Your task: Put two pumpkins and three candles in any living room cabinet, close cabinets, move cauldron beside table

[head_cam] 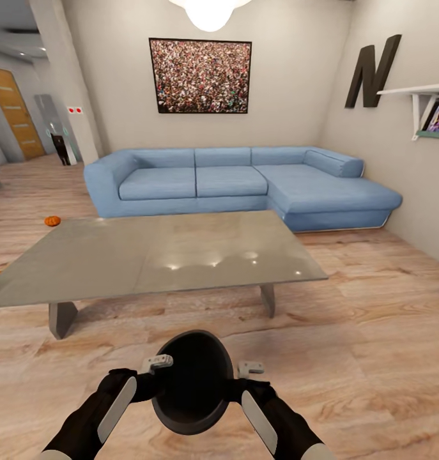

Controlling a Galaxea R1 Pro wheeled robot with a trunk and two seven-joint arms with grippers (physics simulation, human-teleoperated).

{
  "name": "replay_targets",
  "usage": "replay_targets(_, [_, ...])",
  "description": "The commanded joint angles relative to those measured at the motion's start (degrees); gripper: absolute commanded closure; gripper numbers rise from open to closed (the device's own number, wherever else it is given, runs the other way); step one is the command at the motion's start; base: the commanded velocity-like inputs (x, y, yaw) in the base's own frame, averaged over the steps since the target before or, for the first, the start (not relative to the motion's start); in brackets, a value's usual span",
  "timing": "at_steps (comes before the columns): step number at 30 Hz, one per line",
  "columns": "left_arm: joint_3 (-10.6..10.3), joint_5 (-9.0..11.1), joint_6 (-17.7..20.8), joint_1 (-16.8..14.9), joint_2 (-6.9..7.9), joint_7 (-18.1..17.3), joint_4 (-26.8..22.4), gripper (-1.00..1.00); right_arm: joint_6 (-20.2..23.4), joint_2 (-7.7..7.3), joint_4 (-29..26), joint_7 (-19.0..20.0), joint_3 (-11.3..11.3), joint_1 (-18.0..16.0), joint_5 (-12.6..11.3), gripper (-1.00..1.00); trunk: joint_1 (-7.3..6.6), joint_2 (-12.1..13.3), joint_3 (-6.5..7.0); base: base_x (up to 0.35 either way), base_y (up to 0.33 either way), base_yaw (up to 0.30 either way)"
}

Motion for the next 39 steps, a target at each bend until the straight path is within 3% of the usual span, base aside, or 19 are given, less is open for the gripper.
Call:
replay_targets(1, [-0.16, 1.0, 0.18, -0.05, 0.08, 0.34, 0.0, 1.0, -0.27, -0.02, -0.4, -0.51, 0.67, -0.05, -1.21, 1.0, 0.0, -0.03, -0.05, 0.139, -0.134, 0.145])
replay_targets(23, [-0.16, 1.06, 0.22, -0.04, 0.08, 0.3, 0.0, 1.0, -0.27, -0.02, -0.46, -0.51, 0.72, -0.05, -1.18, 1.0, 0.0, -0.03, -0.05, 0.202, -0.063, 0.036])
replay_targets(39, [-0.16, 0.98, 0.18, -0.05, 0.08, 0.36, 0.0, 1.0, -0.27, -0.02, -0.47, -0.51, 0.75, -0.05, -1.18, 1.0, 0.44, -0.83, -0.41, 0.015, 0.0, 0.02])
